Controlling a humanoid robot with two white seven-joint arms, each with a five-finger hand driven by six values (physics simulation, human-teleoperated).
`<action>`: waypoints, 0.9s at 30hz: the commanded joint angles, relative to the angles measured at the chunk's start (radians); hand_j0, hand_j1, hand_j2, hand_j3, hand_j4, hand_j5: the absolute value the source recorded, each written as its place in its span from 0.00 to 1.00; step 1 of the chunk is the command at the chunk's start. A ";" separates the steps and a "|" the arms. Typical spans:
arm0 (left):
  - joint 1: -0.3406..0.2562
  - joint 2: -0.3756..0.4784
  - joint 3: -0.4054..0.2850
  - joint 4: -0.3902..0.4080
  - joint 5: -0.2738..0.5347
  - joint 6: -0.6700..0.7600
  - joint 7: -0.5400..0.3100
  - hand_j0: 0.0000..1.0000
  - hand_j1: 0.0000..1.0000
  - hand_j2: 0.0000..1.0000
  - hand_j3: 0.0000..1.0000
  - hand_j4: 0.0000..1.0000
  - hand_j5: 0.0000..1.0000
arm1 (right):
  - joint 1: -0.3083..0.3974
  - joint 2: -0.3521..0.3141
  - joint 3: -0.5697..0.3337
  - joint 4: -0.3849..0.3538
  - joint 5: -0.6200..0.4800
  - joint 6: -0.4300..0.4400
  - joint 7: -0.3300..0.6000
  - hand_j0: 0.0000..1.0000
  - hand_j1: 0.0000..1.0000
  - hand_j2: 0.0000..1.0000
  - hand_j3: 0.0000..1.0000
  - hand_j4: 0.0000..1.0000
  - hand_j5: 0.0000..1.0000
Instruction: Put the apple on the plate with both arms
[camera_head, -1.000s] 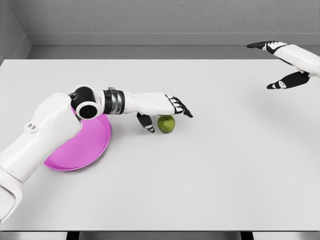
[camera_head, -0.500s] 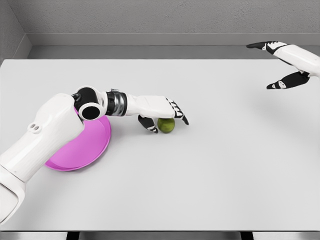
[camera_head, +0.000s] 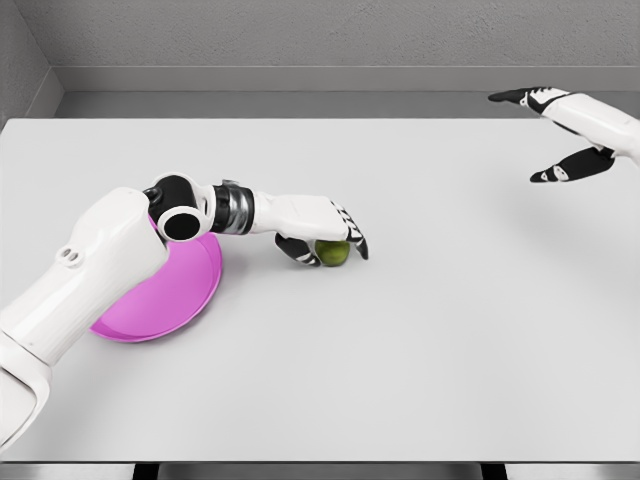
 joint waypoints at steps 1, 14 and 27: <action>0.000 0.000 0.001 0.000 0.006 0.003 -0.001 0.61 0.61 0.61 0.61 0.61 0.61 | 0.000 -0.001 0.000 -0.002 -0.006 0.003 0.000 1.00 1.00 1.00 1.00 1.00 1.00; -0.031 0.014 0.006 -0.045 0.026 0.003 -0.001 0.42 0.42 0.42 0.42 0.42 0.42 | -0.003 -0.001 0.000 -0.001 -0.006 0.003 0.000 1.00 1.00 1.00 1.00 1.00 1.00; 0.080 0.612 0.115 -0.287 0.305 0.003 -0.001 0.40 0.40 0.40 0.40 0.40 0.40 | -0.002 0.001 0.002 -0.001 -0.004 0.003 0.000 1.00 1.00 1.00 1.00 1.00 1.00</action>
